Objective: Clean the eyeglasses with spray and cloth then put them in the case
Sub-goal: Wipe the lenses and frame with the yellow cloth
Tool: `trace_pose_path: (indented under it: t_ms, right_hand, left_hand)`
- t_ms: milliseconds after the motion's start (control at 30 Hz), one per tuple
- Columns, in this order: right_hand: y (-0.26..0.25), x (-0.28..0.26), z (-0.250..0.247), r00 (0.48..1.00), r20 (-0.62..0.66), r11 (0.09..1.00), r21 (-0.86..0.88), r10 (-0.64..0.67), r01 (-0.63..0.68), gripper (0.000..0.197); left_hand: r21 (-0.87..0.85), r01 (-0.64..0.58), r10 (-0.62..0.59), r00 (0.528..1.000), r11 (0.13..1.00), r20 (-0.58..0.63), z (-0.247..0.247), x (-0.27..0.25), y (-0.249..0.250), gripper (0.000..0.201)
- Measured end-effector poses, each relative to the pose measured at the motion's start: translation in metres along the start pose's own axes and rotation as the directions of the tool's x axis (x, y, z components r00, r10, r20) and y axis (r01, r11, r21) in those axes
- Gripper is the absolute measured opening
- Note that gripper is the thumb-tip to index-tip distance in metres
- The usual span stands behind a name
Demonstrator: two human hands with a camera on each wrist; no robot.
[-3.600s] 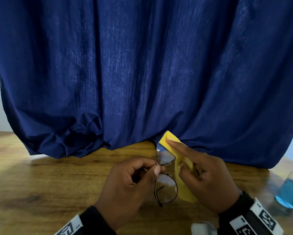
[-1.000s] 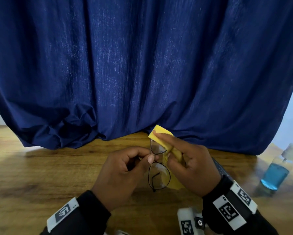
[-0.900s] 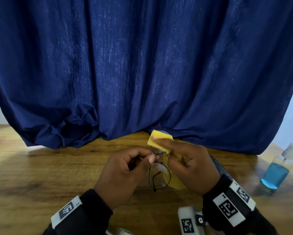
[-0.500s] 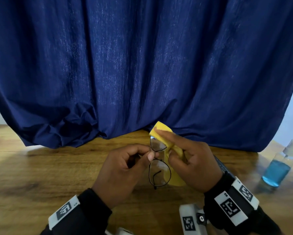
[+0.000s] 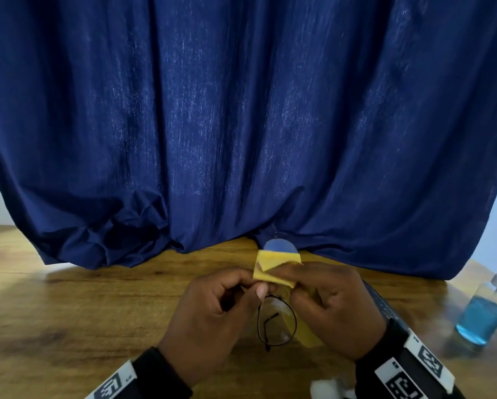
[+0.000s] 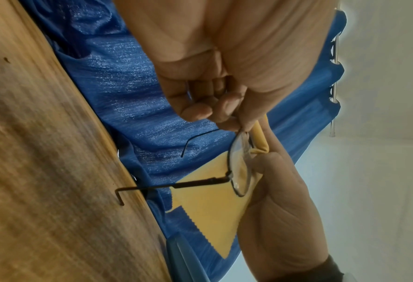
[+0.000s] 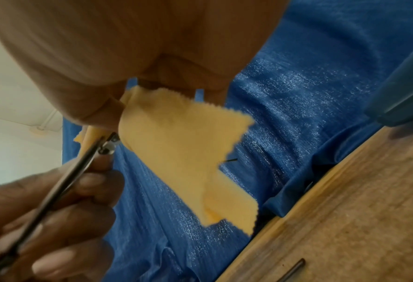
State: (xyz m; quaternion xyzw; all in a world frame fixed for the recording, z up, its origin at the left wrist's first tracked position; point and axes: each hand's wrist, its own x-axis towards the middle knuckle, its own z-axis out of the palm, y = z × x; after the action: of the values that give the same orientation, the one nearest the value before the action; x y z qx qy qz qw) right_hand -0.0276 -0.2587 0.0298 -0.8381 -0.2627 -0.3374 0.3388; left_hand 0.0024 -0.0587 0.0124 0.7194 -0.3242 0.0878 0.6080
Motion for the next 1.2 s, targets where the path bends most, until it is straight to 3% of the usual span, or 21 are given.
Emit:
trace_pose_path:
  t_ms: [167, 267, 433, 633, 833, 1033, 1200]
  right_hand:
    - [0.0004, 0.0003, -0.0041, 0.996, -0.09, 0.999, -0.026, 0.019, -0.021, 0.044]
    - [0.0005, -0.0008, -0.0018, 0.999, -0.032, 0.998, -0.044, 0.042, -0.044, 0.054]
    - [-0.0015, -0.0006, -0.0009, 1.0, -0.015, 1.0, -0.004, 0.014, -0.014, 0.039]
    - [-0.001, -0.001, -0.0016, 0.999, -0.023, 0.999, -0.019, 0.04, -0.041, 0.053]
    - [0.0012, -0.0018, -0.0062, 0.997, -0.077, 1.0, 0.008, 0.024, -0.023, 0.035]
    - [-0.0038, 0.0007, -0.0056, 0.996, -0.087, 0.998, -0.054, 0.028, -0.033, 0.047]
    - [-0.0043, -0.0002, -0.0076, 0.993, -0.113, 0.999, -0.003, 0.039, -0.04, 0.036]
  left_hand:
    - [-0.014, 0.019, -0.019, 1.0, 1.0, 0.004, 0.0004, -0.0007, 0.0015, 0.013]
    - [-0.012, 0.016, -0.016, 1.0, 1.0, 0.007, 0.0007, -0.0007, 0.0011, 0.015]
    - [-0.005, -0.014, 0.014, 1.0, 1.0, 0.01, -0.0002, -0.0012, 0.0016, 0.016]
    - [-0.026, -0.015, 0.016, 1.0, 1.0, 0.02, 0.0014, -0.0011, 0.0032, 0.015]
    - [-0.043, 0.002, -0.003, 1.0, 0.999, -0.024, -0.0019, 0.0, -0.0001, 0.016]
    - [-0.014, 0.008, -0.008, 0.999, 1.0, -0.031, -0.0019, 0.0005, -0.0022, 0.015]
    - [0.0, -0.001, 0.001, 0.999, 1.0, -0.04, -0.0017, -0.0002, -0.0008, 0.016]
